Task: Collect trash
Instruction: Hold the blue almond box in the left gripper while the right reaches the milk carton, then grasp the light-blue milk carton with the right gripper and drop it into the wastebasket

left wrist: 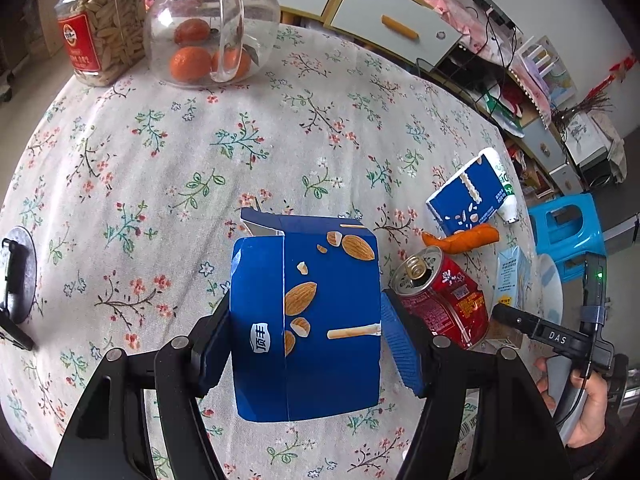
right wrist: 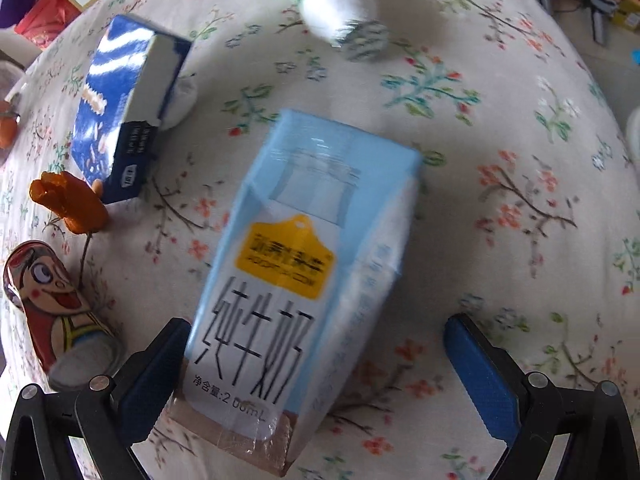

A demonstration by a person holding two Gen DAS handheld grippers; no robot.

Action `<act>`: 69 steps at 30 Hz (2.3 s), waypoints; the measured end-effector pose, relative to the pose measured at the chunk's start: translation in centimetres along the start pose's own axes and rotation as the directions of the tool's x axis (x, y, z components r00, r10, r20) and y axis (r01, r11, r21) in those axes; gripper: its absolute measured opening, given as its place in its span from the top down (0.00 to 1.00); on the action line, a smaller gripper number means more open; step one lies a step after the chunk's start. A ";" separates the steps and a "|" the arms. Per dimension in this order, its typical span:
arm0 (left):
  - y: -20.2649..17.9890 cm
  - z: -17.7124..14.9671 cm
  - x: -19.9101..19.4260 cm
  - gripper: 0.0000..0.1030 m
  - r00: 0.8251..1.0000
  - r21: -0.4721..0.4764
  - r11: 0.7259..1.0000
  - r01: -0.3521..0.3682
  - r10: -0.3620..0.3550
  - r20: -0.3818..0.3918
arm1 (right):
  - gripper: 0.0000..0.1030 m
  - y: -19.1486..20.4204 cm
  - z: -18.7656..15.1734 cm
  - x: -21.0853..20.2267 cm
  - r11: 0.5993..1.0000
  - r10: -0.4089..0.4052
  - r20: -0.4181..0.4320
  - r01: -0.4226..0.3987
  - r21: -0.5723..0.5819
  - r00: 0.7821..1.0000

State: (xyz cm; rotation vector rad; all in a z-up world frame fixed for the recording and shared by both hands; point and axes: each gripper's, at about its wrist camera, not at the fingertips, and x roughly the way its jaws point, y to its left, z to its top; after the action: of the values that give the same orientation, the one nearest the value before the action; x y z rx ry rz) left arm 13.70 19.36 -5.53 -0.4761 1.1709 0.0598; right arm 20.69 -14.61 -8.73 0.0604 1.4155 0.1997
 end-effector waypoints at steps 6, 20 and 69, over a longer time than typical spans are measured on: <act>-1.6 -0.2 -0.1 0.31 1.000 0.017 1.000 0.022 -0.022 0.008 | 0.12 -2.5 -0.7 -0.9 0.999 0.033 0.020 -0.032 -0.021 0.999; -10.0 -0.9 -0.8 0.31 0.990 0.130 0.982 0.136 -0.139 0.021 | 0.43 -9.6 -2.5 -5.5 0.995 0.077 0.104 -0.082 0.048 0.992; -42.2 -6.3 10.7 0.31 0.958 0.502 0.817 0.284 -0.223 -0.179 | 0.22 -36.3 -7.5 -14.0 0.879 -0.133 0.243 0.001 0.477 0.961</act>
State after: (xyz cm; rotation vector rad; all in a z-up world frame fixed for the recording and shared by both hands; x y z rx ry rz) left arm 24.68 -23.18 -3.14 -0.1441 1.1665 -0.5187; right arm 15.08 -53.27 -2.12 0.4277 1.1623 -0.2142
